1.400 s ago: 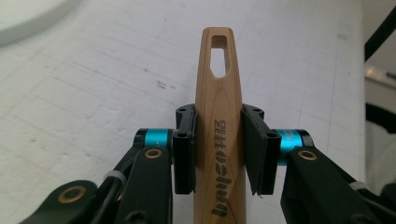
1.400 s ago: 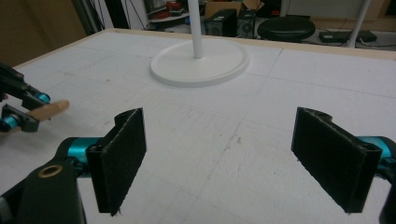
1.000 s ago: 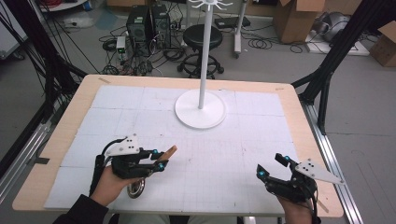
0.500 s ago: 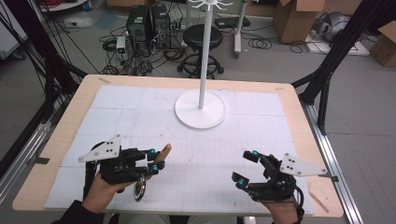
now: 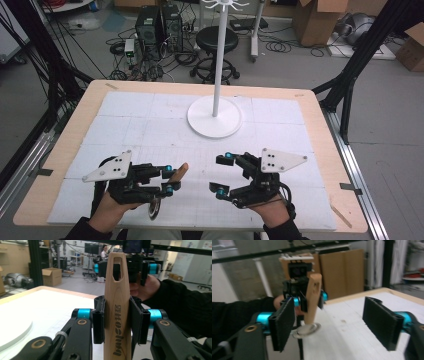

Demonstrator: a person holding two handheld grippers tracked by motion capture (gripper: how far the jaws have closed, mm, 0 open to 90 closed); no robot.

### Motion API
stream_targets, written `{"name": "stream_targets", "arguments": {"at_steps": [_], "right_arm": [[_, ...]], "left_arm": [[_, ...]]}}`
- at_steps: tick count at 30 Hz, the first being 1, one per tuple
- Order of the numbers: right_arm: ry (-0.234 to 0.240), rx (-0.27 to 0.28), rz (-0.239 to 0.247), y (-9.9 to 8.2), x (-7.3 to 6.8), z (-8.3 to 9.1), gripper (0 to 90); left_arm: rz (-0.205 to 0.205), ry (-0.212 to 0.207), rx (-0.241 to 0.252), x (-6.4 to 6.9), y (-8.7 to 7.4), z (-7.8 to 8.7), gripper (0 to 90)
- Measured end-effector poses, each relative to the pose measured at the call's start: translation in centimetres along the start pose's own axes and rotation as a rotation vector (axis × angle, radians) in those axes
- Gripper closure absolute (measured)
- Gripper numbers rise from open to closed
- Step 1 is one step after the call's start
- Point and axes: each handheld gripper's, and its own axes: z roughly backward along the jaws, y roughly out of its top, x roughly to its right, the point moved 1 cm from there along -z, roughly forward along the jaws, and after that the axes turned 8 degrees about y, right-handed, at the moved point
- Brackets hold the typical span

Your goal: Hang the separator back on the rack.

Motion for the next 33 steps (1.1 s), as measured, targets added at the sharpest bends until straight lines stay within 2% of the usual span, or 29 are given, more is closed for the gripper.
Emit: {"name": "stream_targets", "arguments": {"at_steps": [4,10,22,25,28,33], "right_arm": [[0.061,-0.007,0.013,0.4,0.1,-1.2,33.2],[0.114,-0.014,0.036,0.6,0.2,-2.7,38.0],[0.200,-0.015,0.068,0.8,0.3,-3.9,59.6],[0.214,-0.017,0.083,0.9,0.2,-4.1,66.4],[0.216,-0.012,0.090,1.0,0.2,-4.2,68.7],[0.198,-0.003,0.062,0.9,0.0,-4.3,71.0]], "left_arm": [[-0.009,-0.022,0.001,0.4,0.1,-0.3,67.4],[-0.010,-0.050,-0.001,0.7,0.1,-0.6,67.4],[-0.010,-0.083,-0.002,0.8,-0.1,-0.9,67.4],[-0.011,-0.084,-0.003,0.8,-0.1,-0.9,67.3],[-0.008,-0.085,0.004,0.8,-0.1,-0.8,67.3],[-0.009,-0.080,-0.006,0.7,-0.2,-0.8,67.3]]}}
